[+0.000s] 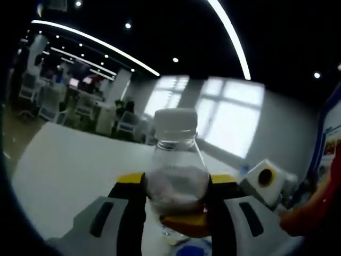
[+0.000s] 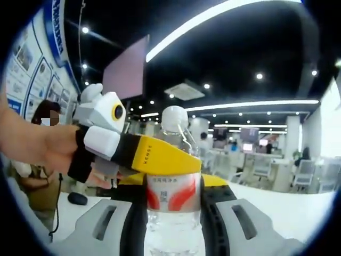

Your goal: Arrange the tabletop items into an orderly group along one side of the table until the central work area is clear of visible clutter.

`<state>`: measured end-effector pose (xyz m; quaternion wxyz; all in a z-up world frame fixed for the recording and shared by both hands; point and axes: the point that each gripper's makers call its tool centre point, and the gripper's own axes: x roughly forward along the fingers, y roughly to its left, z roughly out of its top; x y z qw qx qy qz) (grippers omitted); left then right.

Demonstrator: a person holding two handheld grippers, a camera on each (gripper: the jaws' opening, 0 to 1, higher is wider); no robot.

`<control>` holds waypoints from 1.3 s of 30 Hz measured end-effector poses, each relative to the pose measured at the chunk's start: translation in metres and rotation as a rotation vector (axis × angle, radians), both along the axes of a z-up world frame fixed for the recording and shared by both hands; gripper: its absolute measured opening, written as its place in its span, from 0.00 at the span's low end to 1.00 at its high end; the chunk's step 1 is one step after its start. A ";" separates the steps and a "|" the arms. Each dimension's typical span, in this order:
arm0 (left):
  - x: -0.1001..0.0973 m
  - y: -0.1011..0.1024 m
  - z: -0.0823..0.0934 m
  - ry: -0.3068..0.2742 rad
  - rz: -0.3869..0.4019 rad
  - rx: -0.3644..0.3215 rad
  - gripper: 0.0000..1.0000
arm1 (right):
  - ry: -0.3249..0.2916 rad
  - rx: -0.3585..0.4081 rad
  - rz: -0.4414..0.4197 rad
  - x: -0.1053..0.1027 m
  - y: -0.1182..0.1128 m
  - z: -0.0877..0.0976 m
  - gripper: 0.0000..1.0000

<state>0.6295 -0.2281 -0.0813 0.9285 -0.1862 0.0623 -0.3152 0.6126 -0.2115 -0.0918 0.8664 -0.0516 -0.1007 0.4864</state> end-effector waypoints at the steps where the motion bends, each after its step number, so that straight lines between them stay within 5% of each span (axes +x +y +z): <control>1: 0.000 0.001 -0.001 0.003 -0.001 0.006 0.40 | -0.001 0.000 -0.001 0.000 0.000 0.000 0.36; 23: -0.007 0.010 0.002 0.018 -0.049 0.010 0.36 | 0.001 -0.077 0.054 -0.011 0.009 0.002 0.41; 32: -0.016 0.012 0.003 -0.012 -0.139 0.043 0.36 | 0.081 -0.120 0.203 -0.023 0.007 0.003 0.40; 35: -0.020 0.014 0.004 -0.022 -0.162 0.056 0.36 | 0.144 -0.134 0.264 -0.028 0.004 0.004 0.38; 39: -0.025 0.019 0.007 -0.035 -0.179 0.045 0.36 | 0.307 -0.115 0.373 -0.032 -0.004 0.002 0.40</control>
